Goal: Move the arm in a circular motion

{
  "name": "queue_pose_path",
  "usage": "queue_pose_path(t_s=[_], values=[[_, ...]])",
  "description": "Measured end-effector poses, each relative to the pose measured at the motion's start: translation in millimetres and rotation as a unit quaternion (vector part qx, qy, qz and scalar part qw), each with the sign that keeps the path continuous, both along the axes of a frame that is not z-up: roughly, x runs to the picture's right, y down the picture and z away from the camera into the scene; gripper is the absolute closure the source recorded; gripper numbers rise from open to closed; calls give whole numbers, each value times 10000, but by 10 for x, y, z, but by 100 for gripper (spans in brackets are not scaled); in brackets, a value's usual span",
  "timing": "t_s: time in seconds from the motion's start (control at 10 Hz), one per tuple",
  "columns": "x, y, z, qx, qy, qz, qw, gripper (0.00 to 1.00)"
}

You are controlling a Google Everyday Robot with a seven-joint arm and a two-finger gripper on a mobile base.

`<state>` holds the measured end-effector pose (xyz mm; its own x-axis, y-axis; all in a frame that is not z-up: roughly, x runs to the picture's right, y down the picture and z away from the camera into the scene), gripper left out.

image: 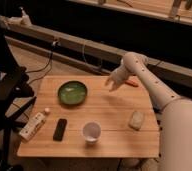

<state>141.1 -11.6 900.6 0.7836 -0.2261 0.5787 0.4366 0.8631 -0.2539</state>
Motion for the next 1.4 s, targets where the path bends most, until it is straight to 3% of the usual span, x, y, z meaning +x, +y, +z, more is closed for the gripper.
queue_pose_path(t_s=[0.1, 0.5, 0.6, 0.9, 1.1, 1.4], values=[[22, -11, 4, -10, -2, 10, 10000, 64], [-19, -41, 96, 18, 208, 170, 9996, 98], [48, -49, 123, 2, 307, 247, 9992, 100], [626, 42, 70, -62, 780, 498, 9957, 100], [1090, 197, -80, -122, 1147, 684, 9910, 100], [1498, 565, -432, -336, 1508, 824, 9846, 100]])
